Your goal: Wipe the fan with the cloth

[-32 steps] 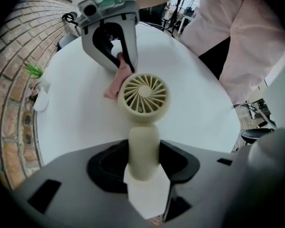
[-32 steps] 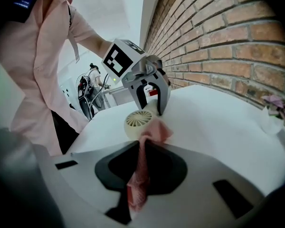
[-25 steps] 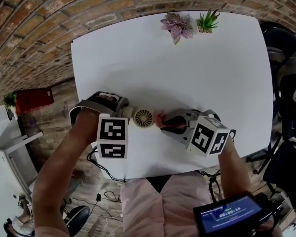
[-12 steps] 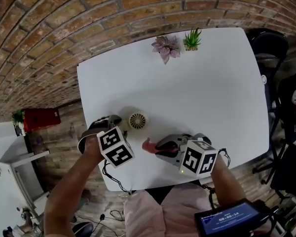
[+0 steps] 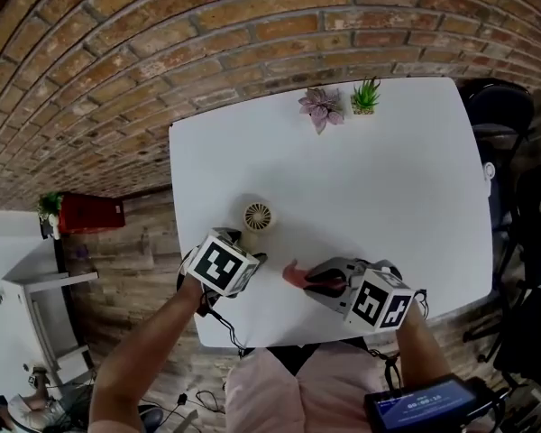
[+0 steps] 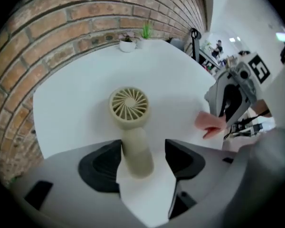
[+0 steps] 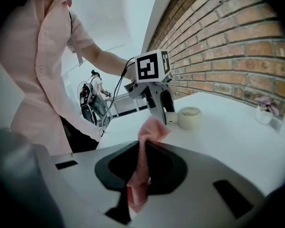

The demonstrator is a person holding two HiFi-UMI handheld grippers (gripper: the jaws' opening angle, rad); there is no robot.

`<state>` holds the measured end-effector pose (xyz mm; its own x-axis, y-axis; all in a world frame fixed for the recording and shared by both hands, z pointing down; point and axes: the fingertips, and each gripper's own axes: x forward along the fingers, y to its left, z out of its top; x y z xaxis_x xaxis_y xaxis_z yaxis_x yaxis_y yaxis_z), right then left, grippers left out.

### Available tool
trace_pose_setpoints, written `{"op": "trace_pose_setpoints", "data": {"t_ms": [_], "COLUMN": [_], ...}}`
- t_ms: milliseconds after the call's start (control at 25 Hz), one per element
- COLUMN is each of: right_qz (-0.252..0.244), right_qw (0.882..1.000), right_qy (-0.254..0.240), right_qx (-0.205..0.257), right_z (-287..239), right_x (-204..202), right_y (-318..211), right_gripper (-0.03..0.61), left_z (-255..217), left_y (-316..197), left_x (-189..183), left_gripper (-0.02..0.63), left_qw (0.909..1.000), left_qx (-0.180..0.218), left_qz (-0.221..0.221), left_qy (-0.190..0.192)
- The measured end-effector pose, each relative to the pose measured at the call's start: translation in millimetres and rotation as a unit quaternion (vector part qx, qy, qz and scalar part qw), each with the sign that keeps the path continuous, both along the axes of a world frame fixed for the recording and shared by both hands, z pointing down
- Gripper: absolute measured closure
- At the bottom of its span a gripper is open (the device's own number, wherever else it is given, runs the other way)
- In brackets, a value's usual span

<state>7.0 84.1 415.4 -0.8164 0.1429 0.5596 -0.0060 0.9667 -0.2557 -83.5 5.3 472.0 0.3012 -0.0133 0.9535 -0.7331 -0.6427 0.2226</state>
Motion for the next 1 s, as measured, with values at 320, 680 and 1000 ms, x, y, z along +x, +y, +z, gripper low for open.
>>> {"op": "trace_pose_setpoints", "data": {"t_ms": [320,680,1000], "right_qz": [0.032,0.046,0.052], "right_qw": [0.999,0.999,0.998], "right_qy": [0.005,0.016,0.01], "right_qx": [0.008,0.012,0.022], "right_z": [-3,0,-6], "right_x": [24,42,21], "right_y": [-4,-7,-13], "right_gripper": [0.54,0.54,0.538], "left_z": [-19,-13,-44], "left_y": [36,48,73], "left_x": [49,76,38], "left_gripper": [0.301,0.294,0.276], "left_qw": [0.9699,0.9755,0.9924], "left_qx": [-0.094,-0.076,-0.012], "left_qz": [-0.137,-0.095,0.021], "left_qy": [0.178,0.183,0.121]}}
